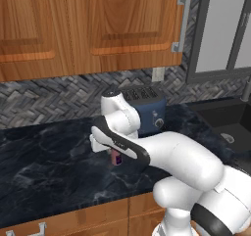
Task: There is a wine glass and glass cup on the dining counter. Place the wine bottle next to the wine glass and the juice bottle next to the glass cup.
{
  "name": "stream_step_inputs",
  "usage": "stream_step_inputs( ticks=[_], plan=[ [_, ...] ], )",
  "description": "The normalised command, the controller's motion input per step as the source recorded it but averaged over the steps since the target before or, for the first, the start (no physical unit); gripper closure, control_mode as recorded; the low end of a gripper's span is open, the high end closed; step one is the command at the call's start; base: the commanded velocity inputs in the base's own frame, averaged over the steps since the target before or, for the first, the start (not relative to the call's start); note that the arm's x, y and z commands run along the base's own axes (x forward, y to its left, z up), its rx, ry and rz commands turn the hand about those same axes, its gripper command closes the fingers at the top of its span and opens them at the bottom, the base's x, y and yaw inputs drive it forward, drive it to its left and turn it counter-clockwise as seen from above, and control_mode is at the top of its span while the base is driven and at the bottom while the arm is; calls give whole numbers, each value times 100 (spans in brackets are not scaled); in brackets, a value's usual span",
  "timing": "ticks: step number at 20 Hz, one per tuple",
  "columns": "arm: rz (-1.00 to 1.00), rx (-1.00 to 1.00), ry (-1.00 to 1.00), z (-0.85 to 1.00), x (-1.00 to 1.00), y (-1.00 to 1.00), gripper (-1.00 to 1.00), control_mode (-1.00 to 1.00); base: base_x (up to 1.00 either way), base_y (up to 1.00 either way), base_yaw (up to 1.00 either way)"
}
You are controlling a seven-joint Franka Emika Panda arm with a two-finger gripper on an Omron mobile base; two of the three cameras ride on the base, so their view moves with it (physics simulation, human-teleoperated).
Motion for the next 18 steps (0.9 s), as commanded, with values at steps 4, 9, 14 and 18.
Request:
stream_step_inputs(
  ticks=[4,9,14,18],
  plan=[
    [0,0,0,11,-10,-2,100,-100,0,0,0],
    [0,0,-1,1,-7,-3,100,-100,0,0,0],
    [0,0,0,0,0,0,100,-100,0,0,0],
    [0,0,0,0,0,0,100,-100,0,0,0]
  ],
)
